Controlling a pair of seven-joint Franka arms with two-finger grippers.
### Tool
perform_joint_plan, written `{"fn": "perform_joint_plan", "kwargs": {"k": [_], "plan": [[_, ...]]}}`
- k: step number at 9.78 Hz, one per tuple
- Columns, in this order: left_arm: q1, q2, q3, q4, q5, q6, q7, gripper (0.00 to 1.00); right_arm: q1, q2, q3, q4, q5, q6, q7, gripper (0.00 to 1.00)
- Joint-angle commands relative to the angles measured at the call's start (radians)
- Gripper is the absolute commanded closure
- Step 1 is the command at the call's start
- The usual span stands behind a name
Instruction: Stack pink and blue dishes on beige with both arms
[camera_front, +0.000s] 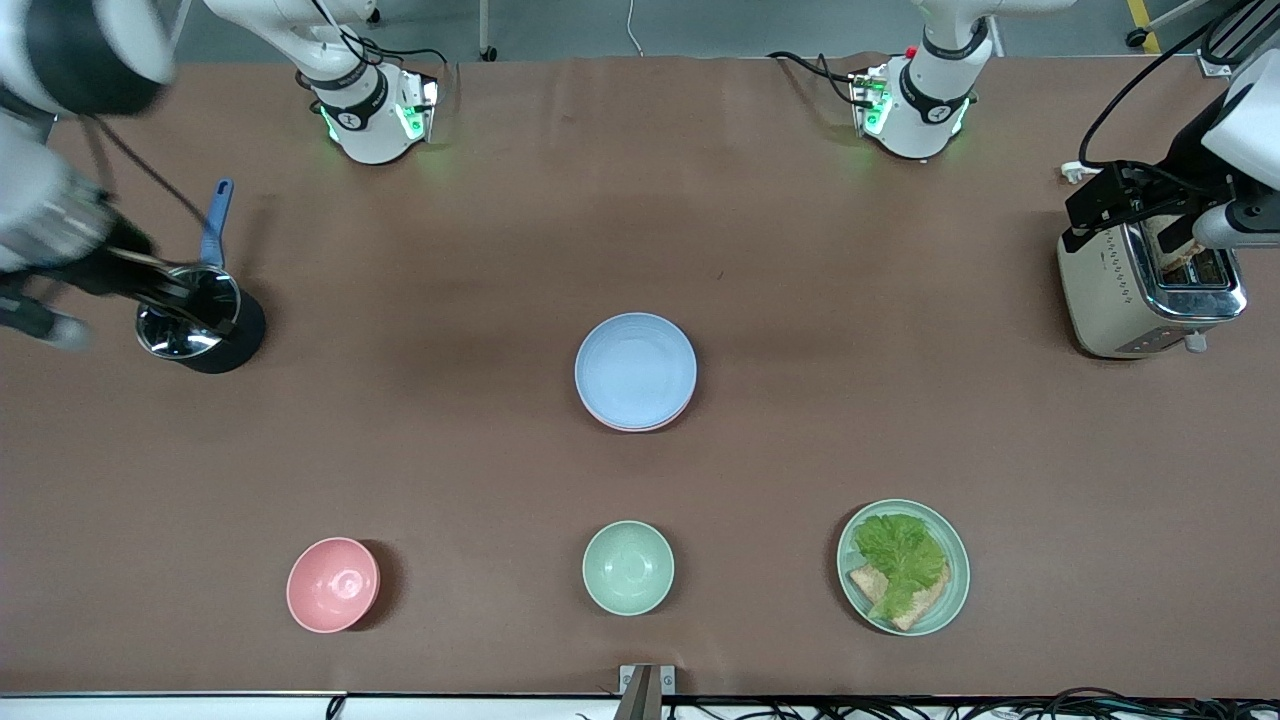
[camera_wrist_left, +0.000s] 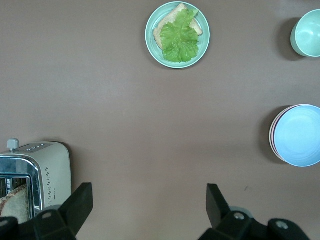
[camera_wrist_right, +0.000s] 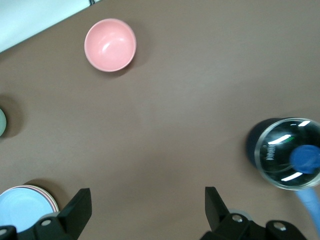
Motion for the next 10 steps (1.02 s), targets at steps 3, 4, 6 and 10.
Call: {"fn": "perform_joint_plan", "kwargs": {"k": [3,4,6,10], "plan": [[0.015,-0.001,-0.002,-0.018,0.004,0.005,0.010,0.00,-0.003,0.016,-0.069,0.274,-0.028,-0.332,-0.121,0.00],[0.015,-0.001,-0.002,-0.019,0.006,0.005,0.010,0.00,-0.004,0.017,-0.077,0.277,-0.028,-0.351,-0.195,0.00],[0.018,-0.001,-0.003,-0.018,0.010,0.005,0.010,0.00,-0.013,0.019,-0.087,0.261,-0.022,-0.312,-0.210,0.00],[0.018,-0.003,-0.006,-0.019,0.035,0.002,0.037,0.00,-0.009,0.017,-0.087,0.222,-0.021,-0.282,-0.228,0.00]]}}
